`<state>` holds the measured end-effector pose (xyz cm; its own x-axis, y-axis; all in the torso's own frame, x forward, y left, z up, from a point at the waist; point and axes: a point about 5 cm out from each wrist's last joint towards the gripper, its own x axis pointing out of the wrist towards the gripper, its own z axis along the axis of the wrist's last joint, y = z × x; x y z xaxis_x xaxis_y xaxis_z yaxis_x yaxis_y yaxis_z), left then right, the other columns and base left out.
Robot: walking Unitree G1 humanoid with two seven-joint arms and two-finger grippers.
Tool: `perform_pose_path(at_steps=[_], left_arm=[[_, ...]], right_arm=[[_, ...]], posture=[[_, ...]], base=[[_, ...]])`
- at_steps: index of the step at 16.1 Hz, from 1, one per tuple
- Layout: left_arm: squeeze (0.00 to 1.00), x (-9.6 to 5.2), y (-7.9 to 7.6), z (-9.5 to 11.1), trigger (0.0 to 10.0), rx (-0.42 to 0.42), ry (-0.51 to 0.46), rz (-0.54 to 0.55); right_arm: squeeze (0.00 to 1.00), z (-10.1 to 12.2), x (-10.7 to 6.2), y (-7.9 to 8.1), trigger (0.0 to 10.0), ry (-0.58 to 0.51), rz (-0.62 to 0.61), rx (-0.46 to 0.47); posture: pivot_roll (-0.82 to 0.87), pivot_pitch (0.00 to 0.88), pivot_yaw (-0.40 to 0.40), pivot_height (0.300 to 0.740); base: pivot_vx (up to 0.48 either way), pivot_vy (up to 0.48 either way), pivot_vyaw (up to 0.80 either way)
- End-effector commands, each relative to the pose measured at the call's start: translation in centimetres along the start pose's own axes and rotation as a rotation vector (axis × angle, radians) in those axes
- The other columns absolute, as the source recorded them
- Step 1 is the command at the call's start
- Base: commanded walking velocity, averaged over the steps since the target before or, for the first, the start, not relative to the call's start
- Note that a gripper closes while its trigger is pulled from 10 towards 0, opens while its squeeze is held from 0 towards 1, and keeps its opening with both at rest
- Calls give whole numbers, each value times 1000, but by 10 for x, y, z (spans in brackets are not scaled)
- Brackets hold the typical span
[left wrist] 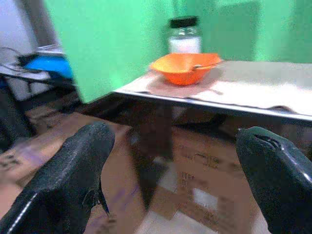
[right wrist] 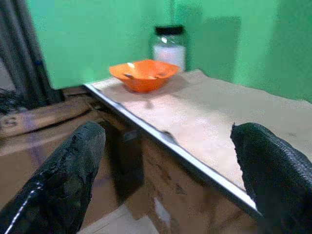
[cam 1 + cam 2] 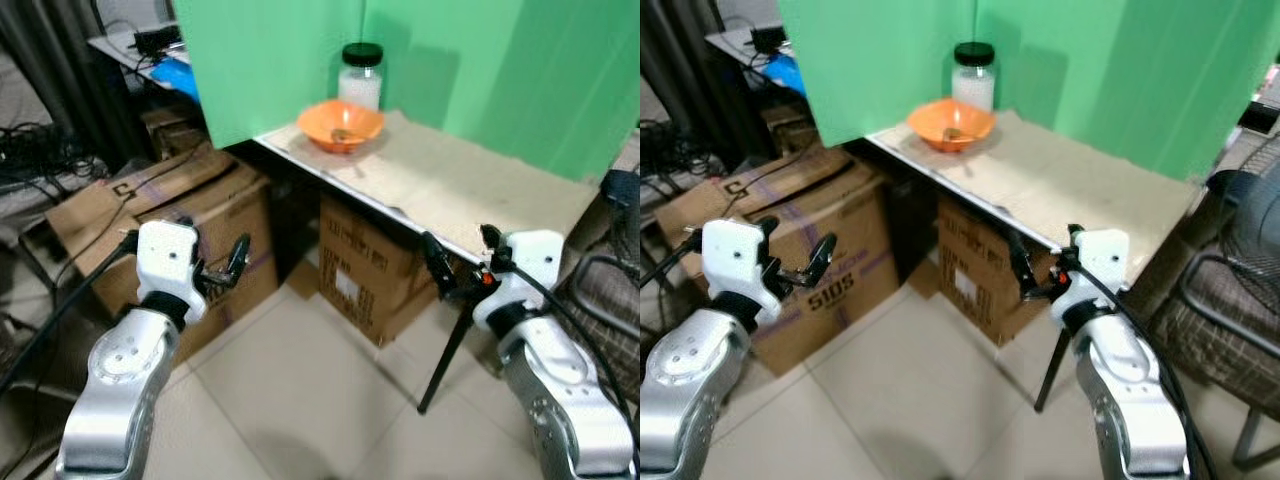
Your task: Setting the table
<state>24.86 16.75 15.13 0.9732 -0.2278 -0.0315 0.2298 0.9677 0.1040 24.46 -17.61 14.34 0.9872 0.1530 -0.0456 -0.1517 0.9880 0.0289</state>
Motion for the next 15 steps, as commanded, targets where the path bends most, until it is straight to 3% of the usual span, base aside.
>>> perform_pose_path(at_steps=[1, 15], left_arm=[[0, -2, 5, 3, 10000, 20, -9, 10], [0, 0, 7, 6, 10000, 14, -11, -3]], right_arm=[[1000, 5, 2, 2, 10000, -18, 7, 11], [1000, 4, 6, 8, 10000, -19, 24, 20]], posture=[[132, 0, 27, 740], [142, 0, 35, 740]], base=[[326, 0, 0], [330, 0, 0]])
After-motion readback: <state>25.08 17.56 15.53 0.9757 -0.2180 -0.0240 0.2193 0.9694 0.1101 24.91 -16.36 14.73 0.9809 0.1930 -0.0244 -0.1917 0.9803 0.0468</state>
